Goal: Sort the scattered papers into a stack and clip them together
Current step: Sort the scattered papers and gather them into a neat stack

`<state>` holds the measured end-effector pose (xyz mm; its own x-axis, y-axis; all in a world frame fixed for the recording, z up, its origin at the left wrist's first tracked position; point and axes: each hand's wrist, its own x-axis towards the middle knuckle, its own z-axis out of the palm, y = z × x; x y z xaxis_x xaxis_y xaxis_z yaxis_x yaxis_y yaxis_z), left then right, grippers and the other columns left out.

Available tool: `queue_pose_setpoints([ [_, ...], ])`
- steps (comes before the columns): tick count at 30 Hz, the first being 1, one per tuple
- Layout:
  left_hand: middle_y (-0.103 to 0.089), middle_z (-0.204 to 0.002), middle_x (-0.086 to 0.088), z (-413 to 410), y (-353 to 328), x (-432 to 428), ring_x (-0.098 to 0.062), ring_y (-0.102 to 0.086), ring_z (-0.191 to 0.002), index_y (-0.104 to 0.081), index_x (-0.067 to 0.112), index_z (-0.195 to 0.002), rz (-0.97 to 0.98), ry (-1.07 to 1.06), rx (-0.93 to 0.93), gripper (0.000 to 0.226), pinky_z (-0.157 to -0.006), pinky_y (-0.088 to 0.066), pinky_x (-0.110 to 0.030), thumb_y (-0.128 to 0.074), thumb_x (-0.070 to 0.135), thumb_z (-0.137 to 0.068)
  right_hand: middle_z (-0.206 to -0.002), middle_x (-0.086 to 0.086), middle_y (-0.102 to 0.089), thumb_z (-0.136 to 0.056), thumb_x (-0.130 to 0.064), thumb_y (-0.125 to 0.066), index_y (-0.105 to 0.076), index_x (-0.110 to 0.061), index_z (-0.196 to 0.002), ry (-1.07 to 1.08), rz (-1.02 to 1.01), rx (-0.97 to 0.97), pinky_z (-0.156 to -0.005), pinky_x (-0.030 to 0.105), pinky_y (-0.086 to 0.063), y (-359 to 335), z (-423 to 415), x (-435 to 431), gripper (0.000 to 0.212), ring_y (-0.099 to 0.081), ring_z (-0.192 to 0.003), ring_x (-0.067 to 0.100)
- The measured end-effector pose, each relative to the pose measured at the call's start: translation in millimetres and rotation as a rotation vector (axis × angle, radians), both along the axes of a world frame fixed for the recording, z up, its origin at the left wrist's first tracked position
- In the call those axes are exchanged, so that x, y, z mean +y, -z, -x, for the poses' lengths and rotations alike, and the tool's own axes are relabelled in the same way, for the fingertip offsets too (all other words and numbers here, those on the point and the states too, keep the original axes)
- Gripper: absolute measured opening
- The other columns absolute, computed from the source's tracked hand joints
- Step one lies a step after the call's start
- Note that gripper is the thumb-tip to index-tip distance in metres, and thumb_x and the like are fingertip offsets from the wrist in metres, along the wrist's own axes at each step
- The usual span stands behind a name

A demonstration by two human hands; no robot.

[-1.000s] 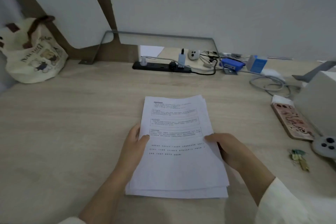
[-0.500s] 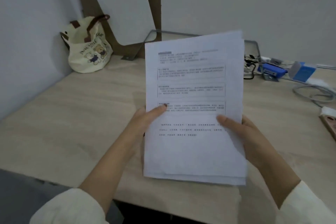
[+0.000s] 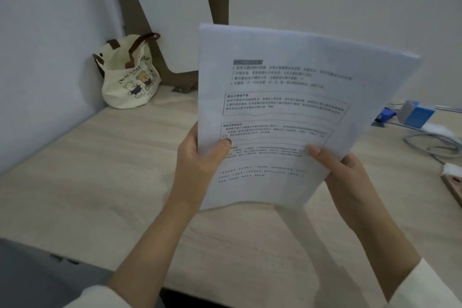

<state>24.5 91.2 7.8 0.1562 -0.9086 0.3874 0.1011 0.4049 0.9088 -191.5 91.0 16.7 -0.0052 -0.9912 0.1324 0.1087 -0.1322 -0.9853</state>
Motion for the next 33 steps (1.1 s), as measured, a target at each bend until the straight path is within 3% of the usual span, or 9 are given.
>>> queue_pose_setpoints([
  [3, -0.072, -0.084, 0.024, 0, 10, 3, 0.002, -0.068, -0.082, -0.06, 0.029, -0.095, -0.058, 0.03, -0.035, 0.029, -0.067, -0.053, -0.015, -0.064, 0.006, -0.079, -0.109, -0.008, -0.072, -0.079, -0.016, -0.062, -0.065, -0.023, -0.11, -0.018, -0.076, 0.015, -0.089, 0.035, -0.049, 8, 5, 2, 0.031, -0.067, -0.1, 0.011],
  [8, -0.068, -0.102, 0.009, 2, -29, 0, -0.001, -0.067, -0.089, -0.054, 0.027, -0.104, 0.034, -0.022, -0.006, 0.034, -0.068, -0.052, -0.013, -0.065, 0.029, -0.072, -0.112, -0.006, -0.071, -0.083, -0.014, -0.061, -0.064, -0.021, -0.115, -0.052, -0.1, 0.052, -0.088, 0.034, -0.049, 8, 7, 2, 0.033, -0.067, -0.101, 0.013],
  [11, -0.069, -0.087, 0.005, 10, -77, -3, -0.005, -0.068, -0.075, -0.058, 0.022, -0.092, 0.063, -0.125, 0.032, 0.032, -0.061, -0.051, -0.013, -0.064, 0.049, -0.077, -0.11, -0.005, -0.072, -0.08, -0.014, -0.063, -0.065, -0.019, -0.114, -0.054, -0.103, 0.05, -0.087, 0.034, -0.049, 6, 6, 2, 0.034, -0.068, -0.101, 0.013],
  [14, -0.055, -0.06, 0.01, 16, -99, -13, -0.003, -0.055, -0.056, -0.048, 0.02, -0.068, 0.032, -0.255, 0.017, 0.03, -0.052, -0.044, -0.018, -0.056, 0.043, -0.086, -0.108, -0.006, -0.073, -0.079, -0.015, -0.063, -0.066, -0.021, -0.11, -0.048, -0.101, 0.038, -0.083, 0.03, -0.049, 3, 6, 4, 0.032, -0.068, -0.098, 0.012],
  [18, -0.048, -0.057, 0.012, 16, -110, -21, 0.005, -0.046, -0.041, -0.049, 0.018, -0.075, -0.022, -0.314, -0.048, 0.018, -0.039, -0.036, -0.009, -0.047, 0.029, -0.089, -0.109, -0.007, -0.072, -0.081, -0.02, -0.062, -0.065, -0.023, -0.111, -0.054, -0.092, 0.059, -0.087, 0.034, -0.048, -1, 9, 7, 0.03, -0.068, -0.099, 0.011],
  [23, -0.05, -0.066, 0.002, 12, -115, -22, -0.007, -0.046, -0.053, -0.051, 0.013, -0.079, -0.113, -0.281, -0.091, 0.021, -0.053, -0.035, -0.023, -0.041, 0.029, -0.089, -0.11, -0.009, -0.071, -0.081, -0.025, -0.061, -0.066, -0.026, -0.11, -0.06, -0.081, 0.075, -0.09, 0.035, -0.047, -1, 8, 11, 0.029, -0.067, -0.101, 0.01],
  [26, -0.056, -0.065, 0.006, 14, -117, -22, -0.007, -0.051, -0.056, -0.06, 0.014, -0.083, -0.148, -0.28, -0.087, 0.025, -0.058, -0.04, -0.027, -0.041, 0.029, -0.089, -0.11, -0.009, -0.071, -0.081, -0.026, -0.061, -0.066, -0.026, -0.11, -0.055, -0.086, 0.077, -0.091, 0.036, -0.047, 1, 6, 12, 0.03, -0.067, -0.101, 0.01],
  [29, -0.053, -0.064, 0.008, 16, -117, -22, -0.003, -0.05, -0.055, -0.057, 0.014, -0.08, -0.111, -0.324, -0.103, 0.024, -0.056, -0.037, -0.023, -0.042, 0.03, -0.09, -0.109, -0.009, -0.072, -0.082, -0.025, -0.061, -0.066, -0.026, -0.108, -0.043, -0.09, 0.063, -0.089, 0.034, -0.048, 3, 6, 13, 0.027, -0.067, -0.099, 0.01],
  [33, -0.051, -0.066, 0.012, 17, -113, -15, 0.008, -0.05, -0.048, -0.056, 0.014, -0.087, 0.003, -0.276, 0.043, 0.019, -0.05, -0.041, -0.014, -0.046, 0.03, -0.092, -0.107, -0.008, -0.073, -0.083, -0.025, -0.06, -0.067, -0.023, -0.108, -0.023, -0.103, 0.038, -0.086, 0.031, -0.048, 5, 6, 13, 0.026, -0.068, -0.098, 0.01],
])
